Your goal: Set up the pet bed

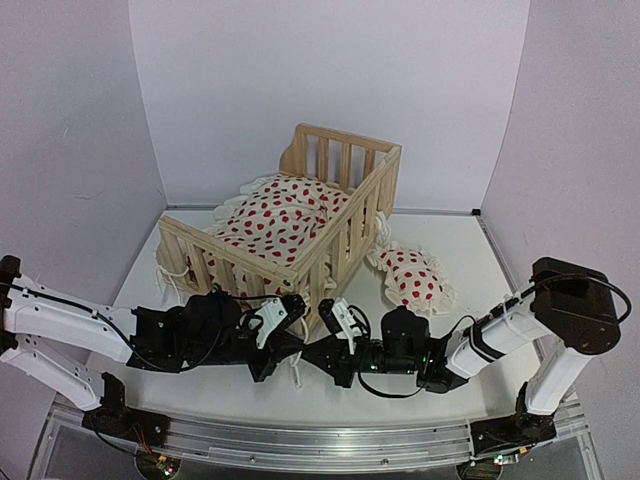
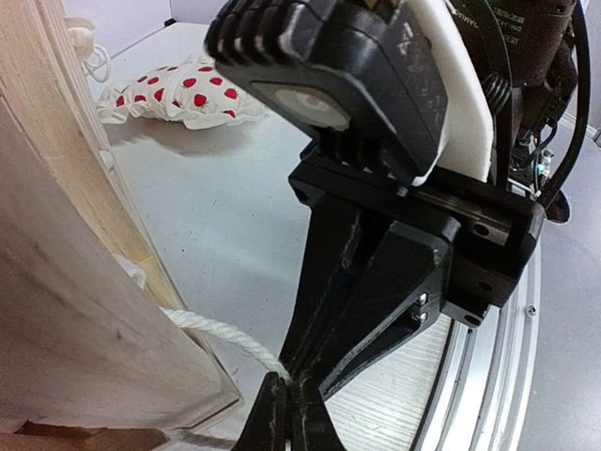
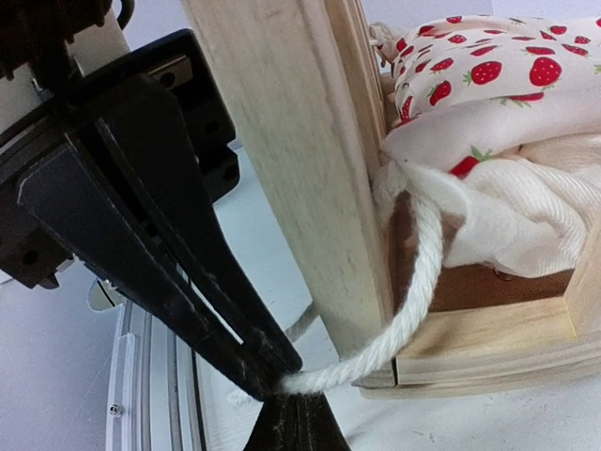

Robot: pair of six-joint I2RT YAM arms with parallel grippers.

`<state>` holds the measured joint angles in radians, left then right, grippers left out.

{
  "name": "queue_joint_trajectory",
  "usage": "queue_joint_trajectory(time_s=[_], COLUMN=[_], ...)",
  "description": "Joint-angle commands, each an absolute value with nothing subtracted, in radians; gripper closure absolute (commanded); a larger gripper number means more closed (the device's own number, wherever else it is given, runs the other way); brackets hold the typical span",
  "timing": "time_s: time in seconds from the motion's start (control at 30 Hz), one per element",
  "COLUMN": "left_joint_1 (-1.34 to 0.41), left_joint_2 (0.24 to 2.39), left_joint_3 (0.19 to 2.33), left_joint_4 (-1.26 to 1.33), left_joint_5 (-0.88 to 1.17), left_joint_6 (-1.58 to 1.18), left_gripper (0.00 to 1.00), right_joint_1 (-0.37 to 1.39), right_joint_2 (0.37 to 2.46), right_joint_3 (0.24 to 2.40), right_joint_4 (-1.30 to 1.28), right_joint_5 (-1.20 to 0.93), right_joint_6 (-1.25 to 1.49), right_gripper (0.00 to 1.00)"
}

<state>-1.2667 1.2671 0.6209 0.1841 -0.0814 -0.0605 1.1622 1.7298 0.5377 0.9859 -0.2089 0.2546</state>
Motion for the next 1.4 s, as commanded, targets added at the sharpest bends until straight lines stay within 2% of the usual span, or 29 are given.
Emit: queue_joint_trajectory(time_s=[0.0,0.03,0.1,0.23,0.37,0.43,0.57,0.67,0.73,0.77,0.83,0.9,0.97,1.03,1.37], left_joint_1=[-1.259,-1.26,-1.26,-1.259,-1.259,-1.26,-1.26,-1.26,-1.261,-1.26,-1.26,-1.261,-1.261,-1.261,-1.261], left_joint_2=[1.233,1.228,1.221,1.206,1.187,1.176,1.157,1.148,1.139,1.134,1.12,1.105,1.091,1.072,0.972], left_joint_3=[0.644,0.64,0.637,0.623,0.612,0.608,0.604,0.6,0.595,0.593,0.583,0.57,0.554,0.529,0.456], left_joint_4=[0.23,0.23,0.23,0.23,0.23,0.231,0.23,0.23,0.23,0.23,0.232,0.232,0.232,0.232,0.23], left_joint_5=[-0.088,-0.086,-0.091,-0.098,-0.102,-0.107,-0.116,-0.123,-0.131,-0.137,-0.145,-0.158,-0.165,-0.179,-0.347], left_joint_6=[-0.067,-0.07,-0.08,-0.098,-0.112,-0.118,-0.129,-0.138,-0.144,-0.149,-0.164,-0.188,-0.221,-0.285,-0.509], left_gripper=[1.0,1.0,1.0,1.0,1.0,1.0,1.0,1.0,1.0,1.0,1.0,1.0,1.0,1.0,1.0], right_joint_1=[1.167,1.168,1.167,1.167,1.172,1.178,1.196,1.211,1.224,1.225,1.228,1.228,1.23,1.232,1.232], right_joint_2=[1.645,1.641,1.635,1.652,1.708,1.74,1.806,1.863,1.89,1.898,1.911,1.925,1.936,1.938,1.89], right_joint_3=[0.479,0.467,0.447,0.426,0.479,0.509,0.573,0.603,0.607,0.609,0.607,0.596,0.586,0.574,0.471], right_joint_4=[0.998,0.996,0.993,0.992,0.998,1.018,1.064,1.136,1.185,1.192,1.2,1.224,1.23,1.233,1.232], right_joint_5=[-0.107,-0.092,-0.069,-0.082,-0.2,-0.22,-0.215,-0.201,-0.148,-0.13,-0.094,-0.092,-0.062,-0.033,0.081], right_joint_6=[0.257,0.261,0.269,0.266,0.237,0.226,0.221,0.237,0.262,0.276,0.308,0.323,0.35,0.361,0.337], right_gripper=[0.92,0.92,0.81,0.79,0.56,0.48,0.37,0.34,0.36,0.41,0.59,0.7,0.88,1.0,1.0])
